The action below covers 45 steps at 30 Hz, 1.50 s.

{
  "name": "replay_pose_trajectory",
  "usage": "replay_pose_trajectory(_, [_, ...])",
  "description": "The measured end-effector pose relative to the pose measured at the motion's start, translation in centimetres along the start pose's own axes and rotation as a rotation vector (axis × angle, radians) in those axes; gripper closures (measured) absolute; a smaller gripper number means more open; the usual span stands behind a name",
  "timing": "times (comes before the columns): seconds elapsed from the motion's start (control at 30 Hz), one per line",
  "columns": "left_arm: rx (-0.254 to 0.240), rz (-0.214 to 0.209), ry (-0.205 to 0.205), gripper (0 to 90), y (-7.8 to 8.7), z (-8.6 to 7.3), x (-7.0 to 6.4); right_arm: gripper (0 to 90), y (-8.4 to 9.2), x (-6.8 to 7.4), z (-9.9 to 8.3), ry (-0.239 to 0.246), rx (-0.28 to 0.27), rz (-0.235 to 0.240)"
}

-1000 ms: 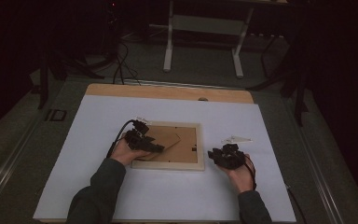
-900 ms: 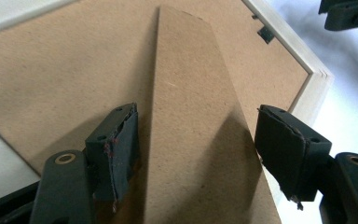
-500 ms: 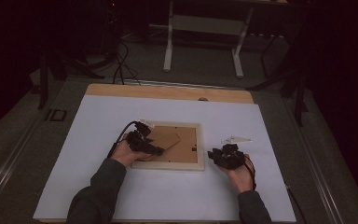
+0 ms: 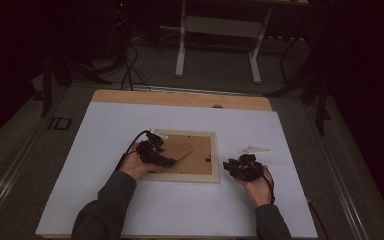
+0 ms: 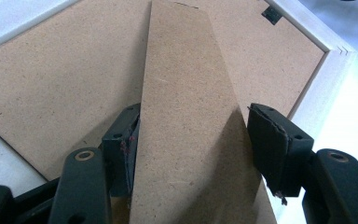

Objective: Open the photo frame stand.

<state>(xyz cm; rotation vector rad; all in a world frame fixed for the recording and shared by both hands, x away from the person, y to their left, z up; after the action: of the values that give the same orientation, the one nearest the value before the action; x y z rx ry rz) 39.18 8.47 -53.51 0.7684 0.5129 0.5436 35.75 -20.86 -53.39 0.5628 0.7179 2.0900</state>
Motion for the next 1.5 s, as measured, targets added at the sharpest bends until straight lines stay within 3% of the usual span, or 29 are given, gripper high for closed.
replay_pose_trajectory(0.53, [-0.029,0.078,-0.061,40.4,0.5,0.2,-1.0,66.8,0.8,0.0,1.3,0.025,-0.012,-0.012])
replay_pose_trajectory(0.77, [-0.053,0.106,-0.085,40.4,0.7,0.0,-1.5,65.8,1.2,0.1,2.9,0.041,-0.021,-0.008])
replay_pose_trajectory(1.17, [-0.075,0.149,-0.125,40.3,1.0,-0.1,-2.2,62.5,0.8,0.0,5.5,0.117,0.000,-0.054])
replay_pose_trajectory(1.3, [-0.084,0.166,-0.144,40.3,1.2,-0.1,-2.4,62.6,0.2,-0.9,5.7,0.101,0.023,-0.073])
replay_pose_trajectory(1.5, [-0.105,0.179,-0.154,40.3,1.3,-0.3,-2.7,62.5,0.1,-1.3,5.9,0.086,0.015,-0.068])
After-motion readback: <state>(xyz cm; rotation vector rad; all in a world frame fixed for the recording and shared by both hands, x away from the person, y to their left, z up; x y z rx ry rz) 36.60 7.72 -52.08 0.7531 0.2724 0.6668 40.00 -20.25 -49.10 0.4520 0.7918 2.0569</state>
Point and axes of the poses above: each handheld gripper's, and its own axes: y roughly backward along the jaws, z roughly out of its top, x roughly to its left, the point moved 4 cm from there along -y, roughly forward along the jaws, and after that the axes turned 1 degree about -x, right-handed, at the moved point
